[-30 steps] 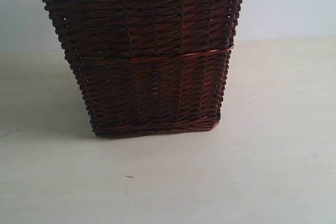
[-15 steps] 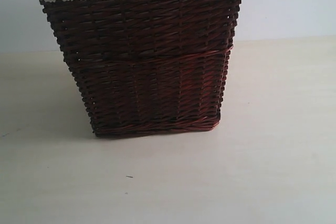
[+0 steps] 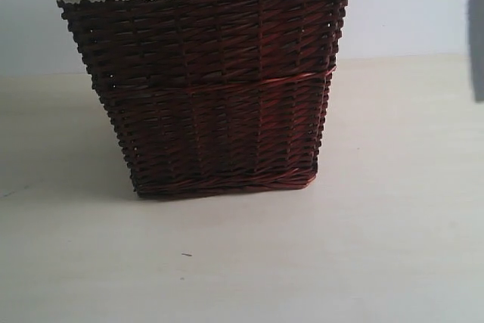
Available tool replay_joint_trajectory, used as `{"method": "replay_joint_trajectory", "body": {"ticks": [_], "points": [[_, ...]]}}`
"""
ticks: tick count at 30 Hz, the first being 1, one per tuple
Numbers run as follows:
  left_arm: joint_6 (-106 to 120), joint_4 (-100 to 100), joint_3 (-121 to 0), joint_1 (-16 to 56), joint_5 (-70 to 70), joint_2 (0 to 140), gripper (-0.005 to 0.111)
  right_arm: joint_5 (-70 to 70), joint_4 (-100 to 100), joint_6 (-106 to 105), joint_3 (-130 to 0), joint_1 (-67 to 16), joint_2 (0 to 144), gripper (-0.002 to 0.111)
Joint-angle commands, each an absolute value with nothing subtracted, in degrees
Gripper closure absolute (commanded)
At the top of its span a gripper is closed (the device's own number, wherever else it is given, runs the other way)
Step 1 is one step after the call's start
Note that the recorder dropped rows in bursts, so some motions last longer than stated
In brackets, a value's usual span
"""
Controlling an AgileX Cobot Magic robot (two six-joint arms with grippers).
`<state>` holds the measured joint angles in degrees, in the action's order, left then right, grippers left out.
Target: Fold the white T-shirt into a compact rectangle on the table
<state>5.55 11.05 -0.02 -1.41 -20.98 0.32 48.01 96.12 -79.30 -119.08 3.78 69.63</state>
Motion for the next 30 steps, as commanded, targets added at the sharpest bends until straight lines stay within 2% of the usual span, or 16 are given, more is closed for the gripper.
{"method": "replay_joint_trajectory", "body": {"ticks": [1, 10, 22, 27, 30], "points": [[5.7, 10.9, 0.0, -0.9, -20.7, 0.0, 0.107, 46.8, 99.9, -79.4, -119.3, 3.8, 68.4, 0.108], [5.7, 10.9, 0.0, -0.9, -20.7, 0.0, 0.107, 48.6, 99.9, -79.4, -119.3, 3.6, 67.3, 0.108], [5.7, 10.9, 0.0, -0.9, -20.7, 0.0, 0.107, 23.2, 99.9, -109.1, -123.5, 3.6, 63.6, 0.108], [5.7, 10.9, 0.0, -0.9, -20.7, 0.0, 0.107, 23.6, 93.6, -107.1, -123.5, 3.6, 64.4, 0.108], [5.7, 10.9, 0.0, -0.9, -20.7, 0.0, 0.107, 26.6, 81.3, -96.6, -123.5, 3.6, 66.3, 0.108]]}}
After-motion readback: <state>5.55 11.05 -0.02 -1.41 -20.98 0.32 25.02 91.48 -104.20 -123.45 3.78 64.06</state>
